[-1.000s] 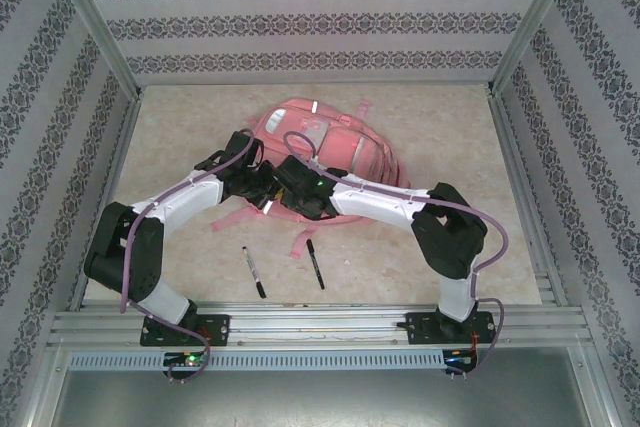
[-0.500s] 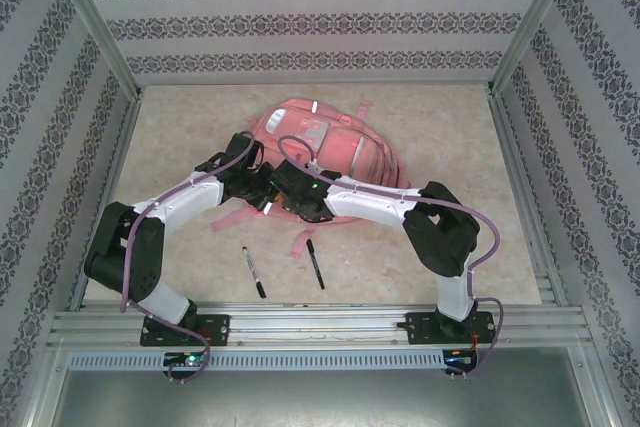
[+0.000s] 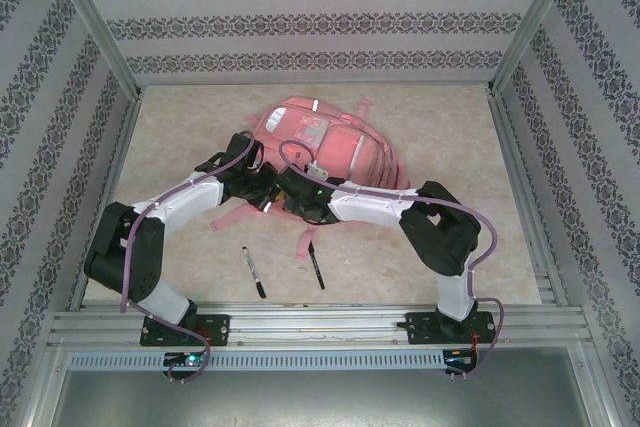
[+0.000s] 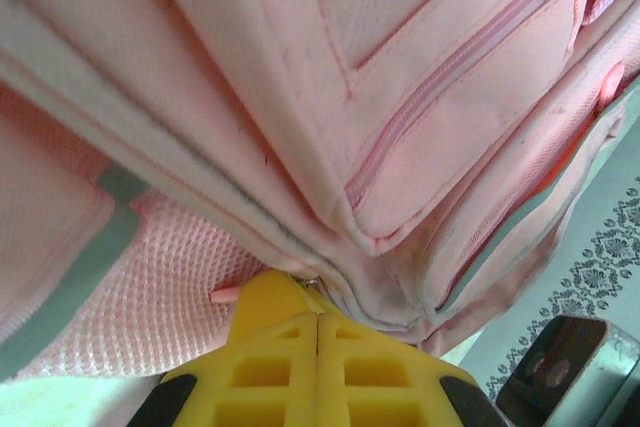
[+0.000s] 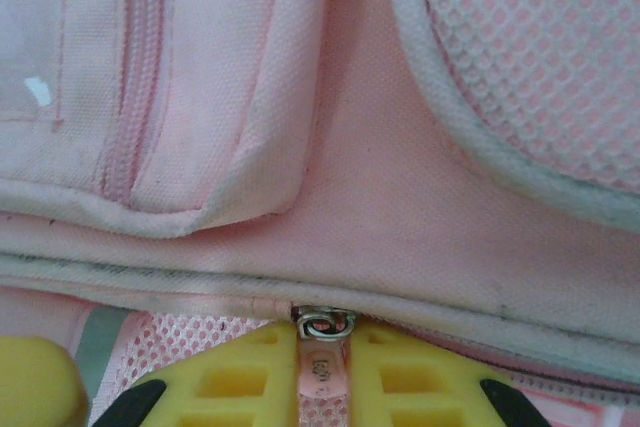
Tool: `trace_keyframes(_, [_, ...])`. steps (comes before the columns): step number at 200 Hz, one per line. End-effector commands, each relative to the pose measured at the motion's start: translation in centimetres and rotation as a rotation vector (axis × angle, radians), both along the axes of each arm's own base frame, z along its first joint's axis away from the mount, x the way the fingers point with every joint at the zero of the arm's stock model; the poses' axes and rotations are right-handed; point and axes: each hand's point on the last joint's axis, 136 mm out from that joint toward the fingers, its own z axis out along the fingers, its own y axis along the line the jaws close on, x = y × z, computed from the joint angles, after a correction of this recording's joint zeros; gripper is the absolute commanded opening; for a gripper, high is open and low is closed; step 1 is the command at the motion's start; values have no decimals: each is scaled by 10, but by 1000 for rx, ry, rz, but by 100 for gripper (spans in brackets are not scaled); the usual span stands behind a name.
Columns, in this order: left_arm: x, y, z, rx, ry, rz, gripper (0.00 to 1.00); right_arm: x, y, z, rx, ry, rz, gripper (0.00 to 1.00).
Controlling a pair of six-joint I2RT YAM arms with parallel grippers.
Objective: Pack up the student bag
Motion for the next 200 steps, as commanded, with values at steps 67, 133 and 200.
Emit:
trace_keyframes(67, [10, 18, -1, -2, -27, 31, 0, -3, -30, 21, 156, 13, -8, 5])
trace_keyframes(133, [19, 25, -1, 103, -86, -28, 77, -13, -8, 38, 439, 91, 80, 3])
trace_keyframes(200, [16, 41, -34, 195, 48, 184, 93, -11, -9, 42, 566, 114, 39, 2])
